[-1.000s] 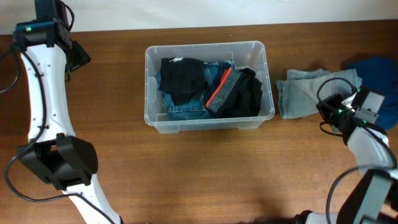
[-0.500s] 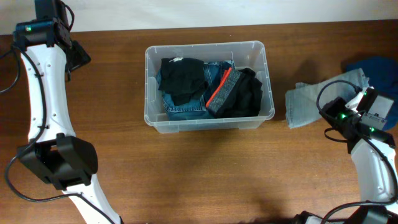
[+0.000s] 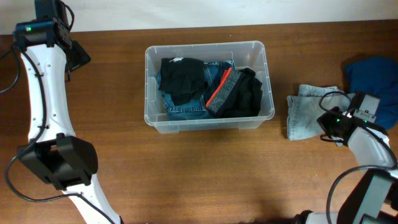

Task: Pack container
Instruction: 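Drag the light blue jeans with the right gripper toward the bin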

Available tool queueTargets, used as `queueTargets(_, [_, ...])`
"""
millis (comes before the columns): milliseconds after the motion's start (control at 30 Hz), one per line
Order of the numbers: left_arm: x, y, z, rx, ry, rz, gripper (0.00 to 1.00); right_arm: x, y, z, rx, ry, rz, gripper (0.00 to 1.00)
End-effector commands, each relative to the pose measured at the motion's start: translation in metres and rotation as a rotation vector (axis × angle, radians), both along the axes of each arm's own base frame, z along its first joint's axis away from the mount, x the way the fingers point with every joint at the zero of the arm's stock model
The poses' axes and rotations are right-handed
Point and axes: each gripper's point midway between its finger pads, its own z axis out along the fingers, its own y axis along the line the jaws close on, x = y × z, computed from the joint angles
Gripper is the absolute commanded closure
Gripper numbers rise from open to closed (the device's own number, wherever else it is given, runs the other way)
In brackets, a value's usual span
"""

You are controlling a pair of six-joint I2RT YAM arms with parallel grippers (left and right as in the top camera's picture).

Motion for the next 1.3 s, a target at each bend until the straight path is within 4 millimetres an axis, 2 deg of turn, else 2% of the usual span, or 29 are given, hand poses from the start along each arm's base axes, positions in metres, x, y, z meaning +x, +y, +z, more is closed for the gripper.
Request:
queueTargets(0, [0.000, 0.002, -0.001, 0.005, 0.004, 0.003, 0.01, 0.010, -0.004, 0.005, -0.017, -0.014, -0.008, 0.96])
queueTargets(133, [0.000, 0.002, -0.001, 0.005, 0.004, 0.003, 0.01, 0.003, -0.002, 0.002, -0.004, 0.014, -0.007, 0.74])
queueTargets(233, [0.000, 0.002, -0.001, 0.005, 0.004, 0.003, 0.01, 0.000, -0.002, 0.000, -0.005, 0.029, -0.011, 0.50])
queueTargets(367, [0.000, 0.002, -0.001, 0.005, 0.004, 0.003, 0.01, -0.005, -0.008, -0.001, -0.037, 0.053, -0.032, 0.34])
queueTargets(500, [0.000, 0.002, -0.001, 0.005, 0.004, 0.003, 0.01, 0.000, -0.011, 0.001, -0.052, 0.034, -0.038, 0.12])
queueTargets(567, [0.000, 0.002, -0.001, 0.005, 0.004, 0.003, 0.00, 0.000, -0.012, 0.001, -0.047, 0.029, -0.058, 0.05])
queueTargets(667, [0.000, 0.002, -0.001, 0.005, 0.004, 0.003, 0.01, -0.003, -0.012, -0.007, -0.008, 0.043, -0.135, 0.02])
queueTargets(833, [0.000, 0.002, -0.001, 0.005, 0.004, 0.003, 0.01, -0.012, -0.005, -0.031, 0.073, 0.097, -0.224, 0.01])
queueTargets(1033, [0.000, 0.002, -0.001, 0.005, 0.004, 0.003, 0.01, -0.003, -0.004, -0.038, 0.098, 0.074, -0.221, 0.02])
queueTargets(1100, [0.000, 0.002, -0.001, 0.005, 0.004, 0.003, 0.01, 0.002, -0.004, -0.036, 0.100, 0.050, -0.213, 0.09])
queueTargets(1267, [0.000, 0.002, -0.001, 0.005, 0.004, 0.003, 0.01, 0.008, -0.005, -0.034, 0.103, 0.025, -0.207, 0.35])
